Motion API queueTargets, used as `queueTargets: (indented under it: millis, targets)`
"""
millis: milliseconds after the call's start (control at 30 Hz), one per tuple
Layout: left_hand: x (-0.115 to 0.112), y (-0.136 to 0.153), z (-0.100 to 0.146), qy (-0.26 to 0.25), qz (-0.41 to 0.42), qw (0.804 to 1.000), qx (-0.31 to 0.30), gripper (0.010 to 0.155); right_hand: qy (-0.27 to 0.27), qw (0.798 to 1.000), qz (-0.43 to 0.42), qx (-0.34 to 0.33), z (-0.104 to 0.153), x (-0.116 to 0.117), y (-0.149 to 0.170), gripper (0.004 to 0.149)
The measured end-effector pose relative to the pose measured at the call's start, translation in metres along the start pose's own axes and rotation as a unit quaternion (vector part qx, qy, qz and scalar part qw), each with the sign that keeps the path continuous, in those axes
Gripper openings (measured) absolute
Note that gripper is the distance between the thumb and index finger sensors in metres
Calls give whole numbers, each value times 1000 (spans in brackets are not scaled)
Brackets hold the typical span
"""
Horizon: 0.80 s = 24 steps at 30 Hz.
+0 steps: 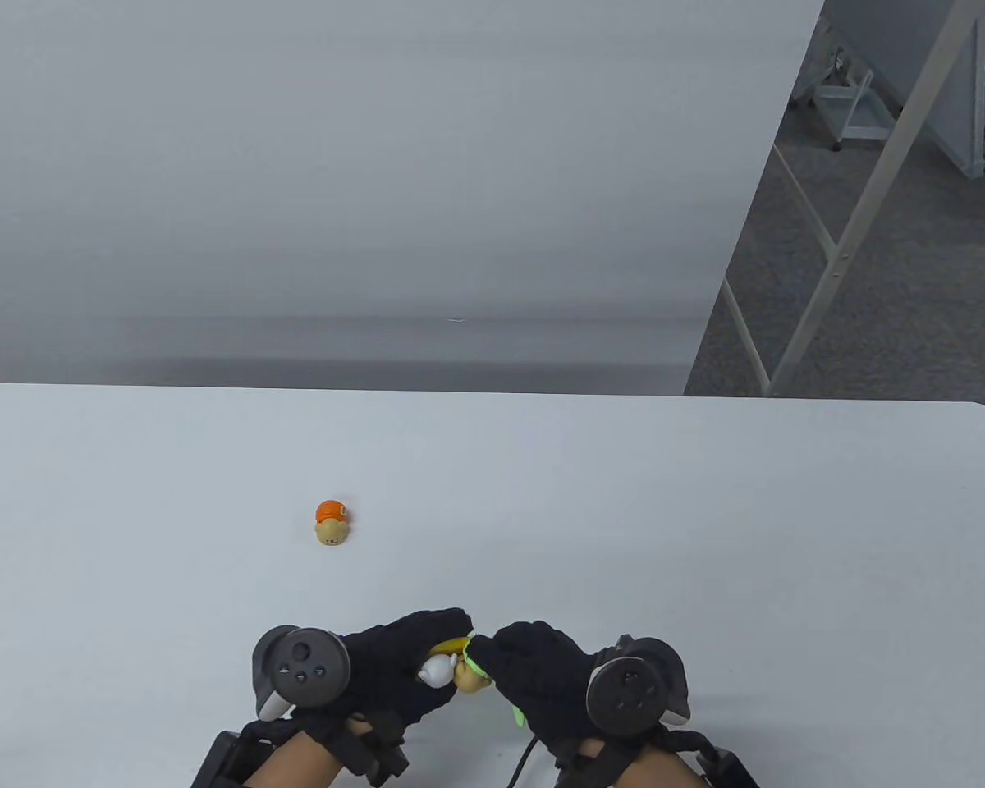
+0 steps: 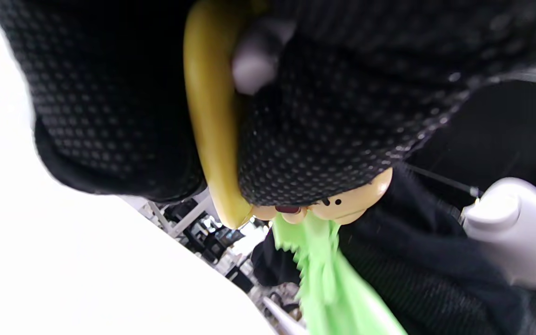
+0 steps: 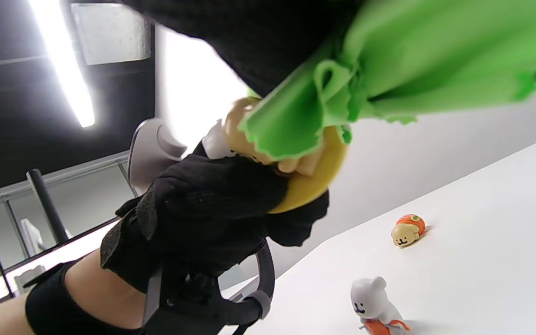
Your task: Dust the small ornaments
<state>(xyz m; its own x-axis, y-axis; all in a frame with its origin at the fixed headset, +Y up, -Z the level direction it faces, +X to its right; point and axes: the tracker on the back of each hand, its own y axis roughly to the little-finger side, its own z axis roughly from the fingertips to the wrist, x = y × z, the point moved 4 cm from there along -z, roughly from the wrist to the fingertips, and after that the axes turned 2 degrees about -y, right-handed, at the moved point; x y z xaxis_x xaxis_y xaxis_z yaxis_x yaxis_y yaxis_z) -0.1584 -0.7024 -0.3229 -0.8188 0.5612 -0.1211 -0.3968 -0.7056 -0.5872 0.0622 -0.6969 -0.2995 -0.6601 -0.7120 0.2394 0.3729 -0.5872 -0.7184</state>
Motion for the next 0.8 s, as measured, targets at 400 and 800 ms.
queueTargets:
  millis: [400, 800]
  targets:
    - [-4, 19, -3, 29, 40, 997, 61, 72, -12, 1000, 6, 28, 0, 3, 11, 42]
    - [-11, 19, -4, 54, -55, 992, 95, 65, 50, 998, 44, 15, -8, 0, -5, 44]
